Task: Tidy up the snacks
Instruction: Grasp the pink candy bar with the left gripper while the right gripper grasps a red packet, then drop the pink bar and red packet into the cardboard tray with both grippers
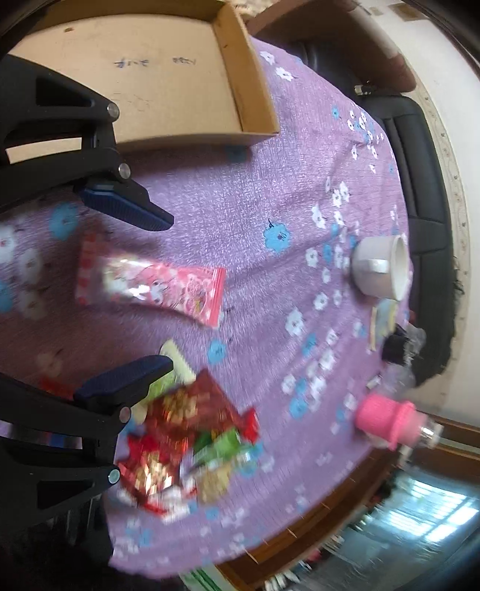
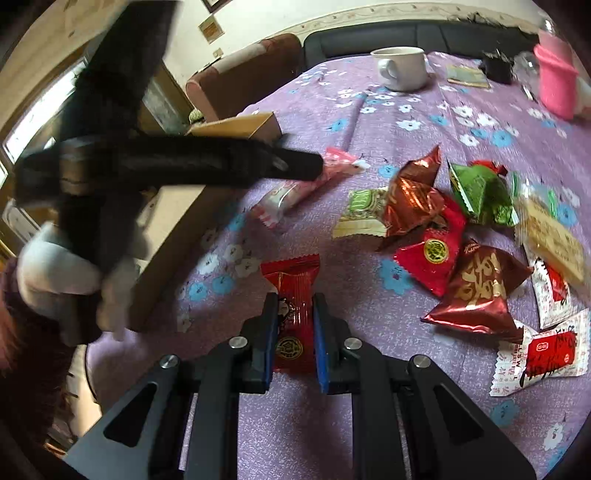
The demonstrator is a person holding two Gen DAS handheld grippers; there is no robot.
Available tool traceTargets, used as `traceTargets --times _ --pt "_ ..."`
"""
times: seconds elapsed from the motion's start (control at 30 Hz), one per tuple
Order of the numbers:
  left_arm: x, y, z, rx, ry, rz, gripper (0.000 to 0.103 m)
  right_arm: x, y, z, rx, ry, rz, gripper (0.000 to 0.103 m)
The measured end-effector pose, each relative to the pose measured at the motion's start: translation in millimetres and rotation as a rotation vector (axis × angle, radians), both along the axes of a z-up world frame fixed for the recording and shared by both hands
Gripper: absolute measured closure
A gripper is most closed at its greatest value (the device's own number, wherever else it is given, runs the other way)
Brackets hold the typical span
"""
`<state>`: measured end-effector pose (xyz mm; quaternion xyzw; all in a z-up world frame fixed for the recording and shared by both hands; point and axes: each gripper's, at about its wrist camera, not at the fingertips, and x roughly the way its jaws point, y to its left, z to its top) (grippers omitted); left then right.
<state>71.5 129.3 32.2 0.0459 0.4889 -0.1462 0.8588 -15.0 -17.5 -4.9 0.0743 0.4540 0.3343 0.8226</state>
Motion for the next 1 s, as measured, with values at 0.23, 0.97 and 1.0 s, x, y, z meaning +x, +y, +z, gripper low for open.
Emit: traceTargets --times 0.23,0.97,1.0 --pt "-1 -16 -14 0.121 -0.004 0.003 0.081 1 -3 1 0.031 0.011 0.005 0.083" --pt "-110 163 53 -0.150 -0.140 0.360 0.081 -27 39 63 0.141 -0.035 0.078 0.083" --pt "-111 169 48 -0.148 -0.133 0.377 0.081 -27 50 66 0.141 -0.028 0.096 0.083"
